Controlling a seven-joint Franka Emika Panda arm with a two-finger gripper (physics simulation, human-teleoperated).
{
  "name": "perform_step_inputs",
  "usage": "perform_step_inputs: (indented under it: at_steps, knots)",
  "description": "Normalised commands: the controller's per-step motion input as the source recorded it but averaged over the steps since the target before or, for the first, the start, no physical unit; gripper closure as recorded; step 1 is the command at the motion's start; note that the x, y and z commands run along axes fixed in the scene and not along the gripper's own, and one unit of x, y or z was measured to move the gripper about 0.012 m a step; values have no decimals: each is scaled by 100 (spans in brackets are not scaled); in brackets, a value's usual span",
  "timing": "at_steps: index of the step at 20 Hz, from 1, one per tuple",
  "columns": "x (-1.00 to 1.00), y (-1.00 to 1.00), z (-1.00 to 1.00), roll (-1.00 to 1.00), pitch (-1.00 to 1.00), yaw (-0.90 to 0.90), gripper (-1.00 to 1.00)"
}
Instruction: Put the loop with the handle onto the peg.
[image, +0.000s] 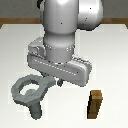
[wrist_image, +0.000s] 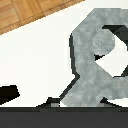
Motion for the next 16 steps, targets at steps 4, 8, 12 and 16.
perform_step_inputs:
  at_steps: [4,8,12,16]
  knots:
    - [25,25,0,0,0,0,100]
    - [0,0,0,0,0,0,100]
    - [0,0,0,0,0,0,100]
    - [0,0,0,0,0,0,100]
